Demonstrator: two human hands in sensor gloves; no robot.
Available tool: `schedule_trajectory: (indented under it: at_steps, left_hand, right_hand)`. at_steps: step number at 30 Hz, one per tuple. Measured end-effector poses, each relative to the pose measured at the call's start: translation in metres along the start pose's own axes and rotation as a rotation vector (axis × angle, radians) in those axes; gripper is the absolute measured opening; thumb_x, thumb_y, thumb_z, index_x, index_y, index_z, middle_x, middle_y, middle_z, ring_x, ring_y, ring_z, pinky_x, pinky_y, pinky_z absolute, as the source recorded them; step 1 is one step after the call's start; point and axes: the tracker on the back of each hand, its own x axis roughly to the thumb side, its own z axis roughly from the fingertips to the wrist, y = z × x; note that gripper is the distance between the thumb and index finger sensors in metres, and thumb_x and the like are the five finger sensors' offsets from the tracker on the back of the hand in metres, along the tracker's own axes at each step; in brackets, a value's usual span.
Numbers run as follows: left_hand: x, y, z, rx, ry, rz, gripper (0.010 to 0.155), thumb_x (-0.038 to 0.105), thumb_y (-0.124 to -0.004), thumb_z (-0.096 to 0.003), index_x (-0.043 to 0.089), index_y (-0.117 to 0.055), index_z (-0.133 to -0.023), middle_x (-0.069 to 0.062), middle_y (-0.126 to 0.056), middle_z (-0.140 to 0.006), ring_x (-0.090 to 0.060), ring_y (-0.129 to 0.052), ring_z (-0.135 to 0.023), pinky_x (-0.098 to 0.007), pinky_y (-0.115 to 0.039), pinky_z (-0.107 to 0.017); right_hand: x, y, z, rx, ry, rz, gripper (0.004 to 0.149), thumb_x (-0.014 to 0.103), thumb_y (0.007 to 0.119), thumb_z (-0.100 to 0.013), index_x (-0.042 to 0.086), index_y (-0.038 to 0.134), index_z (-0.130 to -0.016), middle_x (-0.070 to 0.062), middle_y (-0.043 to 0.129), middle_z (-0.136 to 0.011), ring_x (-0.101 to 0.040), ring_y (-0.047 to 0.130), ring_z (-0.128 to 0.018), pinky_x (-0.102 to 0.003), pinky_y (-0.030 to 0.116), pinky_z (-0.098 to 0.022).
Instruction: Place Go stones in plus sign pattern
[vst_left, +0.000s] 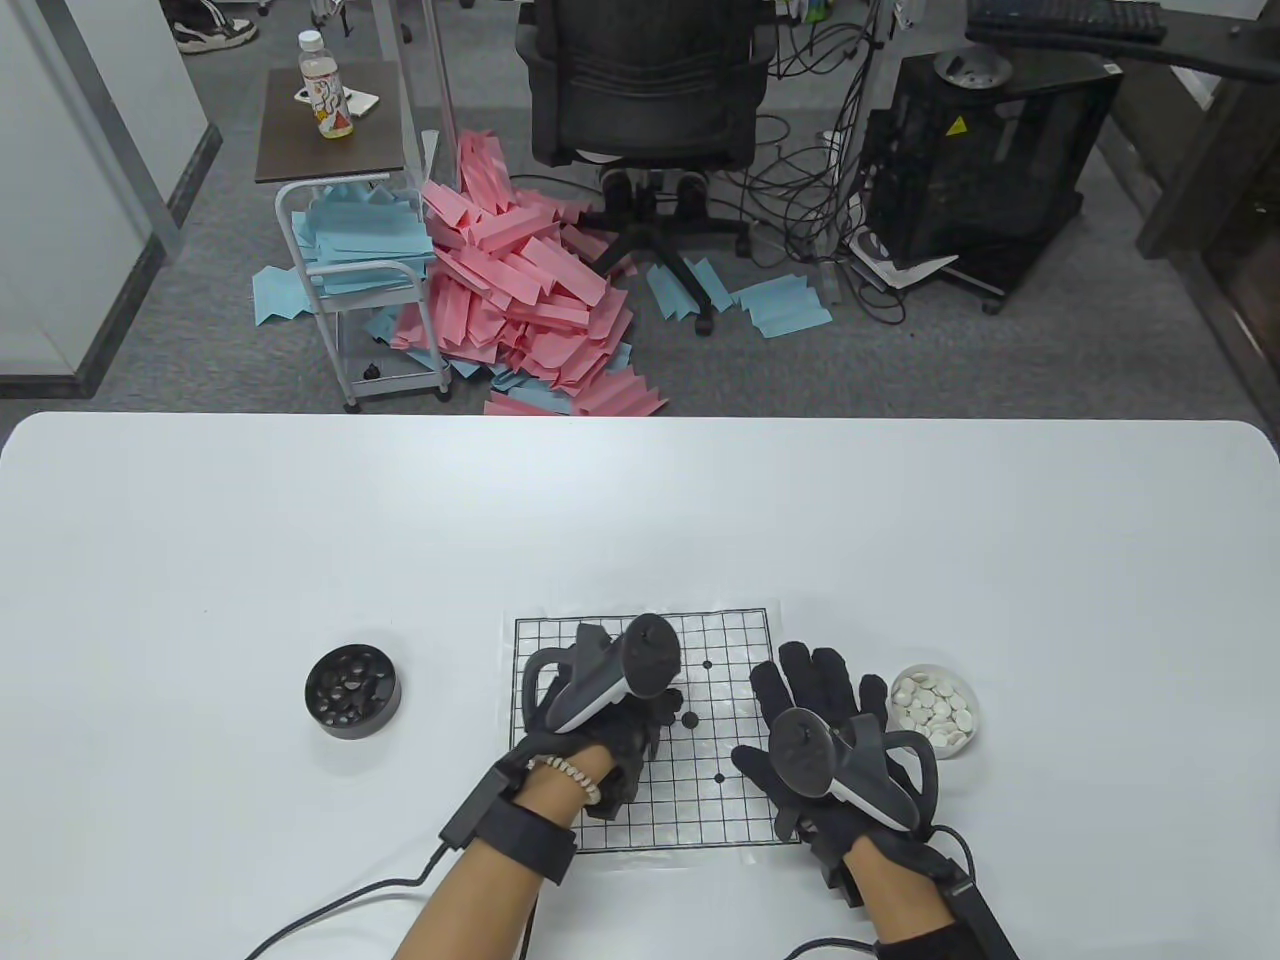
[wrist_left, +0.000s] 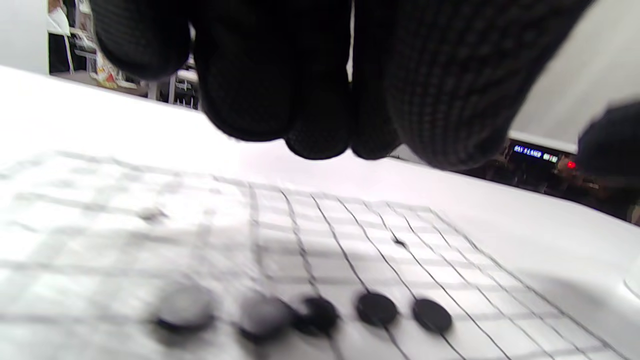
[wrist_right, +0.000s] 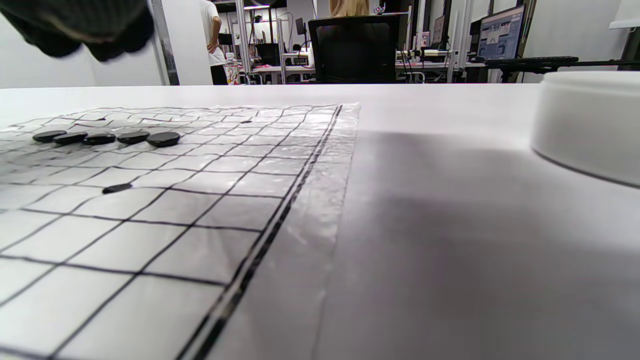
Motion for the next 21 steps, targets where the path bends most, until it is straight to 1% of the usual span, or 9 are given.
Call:
schedule_trajectory:
  at_steps: [1, 4, 7, 10, 13, 16, 18, 21]
  left_hand:
    - [-0.007, 0.006, 0.006, 0.024, 0.004, -0.004, 0.057, 0.044, -0.093, -0.0326, 0.026, -0.088, -0.087, -0.006, -0.096, -0.089, -0.029, -0.098, -0.066, -0.057, -0.073, -0.058]
    - [-0.039, 0.027, 0.035, 0.114, 0.011, -0.044, 0.062, 0.047, -0.091, -0.0341, 0.025, -0.083, -0.091, -0.007, -0.090, -0.096, -0.032, -0.096, -0.074, -0.060, -0.070, -0.061]
    - [-0.072, 0.037, 0.067, 0.170, 0.027, -0.102, 0.065, 0.049, -0.087, -0.0365, 0.024, -0.078, -0.096, -0.009, -0.085, -0.102, -0.035, -0.093, -0.081, -0.062, -0.067, -0.064]
    - [-0.099, 0.038, 0.093, 0.199, 0.060, -0.178, 0.068, 0.052, -0.083, -0.0383, 0.024, -0.074, -0.099, -0.011, -0.082, -0.105, -0.039, -0.090, -0.087, -0.065, -0.065, -0.066]
    - [-0.120, 0.032, 0.115, 0.208, 0.077, -0.253, 0.070, 0.053, -0.083, -0.0387, 0.024, -0.070, -0.102, -0.012, -0.077, -0.109, -0.041, -0.086, -0.093, -0.067, -0.062, -0.067]
    - [-0.133, 0.027, 0.130, 0.234, 0.076, -0.275, 0.072, 0.053, -0.082, -0.0392, 0.025, -0.067, -0.104, -0.012, -0.073, -0.112, -0.043, -0.081, -0.097, -0.069, -0.059, -0.069]
    - [-0.138, 0.026, 0.133, 0.259, 0.076, -0.251, 0.073, 0.053, -0.082, -0.0396, 0.026, -0.065, -0.105, -0.013, -0.070, -0.113, -0.043, -0.079, -0.099, -0.069, -0.057, -0.070]
    - [-0.142, 0.026, 0.134, 0.259, 0.089, -0.255, 0.073, 0.053, -0.081, -0.0395, 0.026, -0.064, -0.105, -0.013, -0.069, -0.114, -0.044, -0.077, -0.100, -0.070, -0.055, -0.070]
  right_hand:
    - [0.001, 0.001, 0.000, 0.002, -0.001, 0.004, 0.082, 0.062, 0.074, -0.045, 0.033, 0.040, -0.112, -0.005, 0.026, -0.122, -0.041, 0.028, -0.115, -0.073, 0.028, -0.076]
    - [0.003, 0.002, -0.001, 0.007, -0.004, 0.014, 0.082, 0.062, 0.074, -0.044, 0.033, 0.040, -0.112, -0.005, 0.026, -0.122, -0.041, 0.028, -0.115, -0.073, 0.028, -0.076]
    - [0.005, 0.002, 0.000, 0.004, -0.009, 0.023, 0.082, 0.062, 0.075, -0.044, 0.033, 0.040, -0.112, -0.004, 0.026, -0.122, -0.041, 0.028, -0.115, -0.073, 0.029, -0.075]
    - [0.006, 0.002, 0.000, 0.003, -0.012, 0.024, 0.082, 0.062, 0.074, -0.044, 0.032, 0.040, -0.112, -0.005, 0.026, -0.122, -0.041, 0.028, -0.115, -0.073, 0.029, -0.075]
    - [0.007, 0.003, 0.000, 0.002, -0.012, 0.028, 0.082, 0.062, 0.074, -0.044, 0.032, 0.040, -0.112, -0.005, 0.026, -0.122, -0.041, 0.029, -0.115, -0.073, 0.029, -0.075]
    - [0.009, 0.005, 0.000, 0.009, -0.014, 0.035, 0.082, 0.062, 0.074, -0.044, 0.032, 0.039, -0.112, -0.005, 0.026, -0.122, -0.041, 0.029, -0.115, -0.073, 0.029, -0.075]
    - [0.009, 0.006, 0.000, 0.010, -0.015, 0.033, 0.082, 0.062, 0.074, -0.044, 0.032, 0.039, -0.112, -0.005, 0.026, -0.122, -0.041, 0.029, -0.115, -0.073, 0.030, -0.075]
    - [0.010, 0.005, 0.001, -0.006, -0.017, 0.023, 0.082, 0.062, 0.074, -0.044, 0.032, 0.041, -0.112, -0.005, 0.028, -0.122, -0.041, 0.031, -0.115, -0.073, 0.031, -0.075]
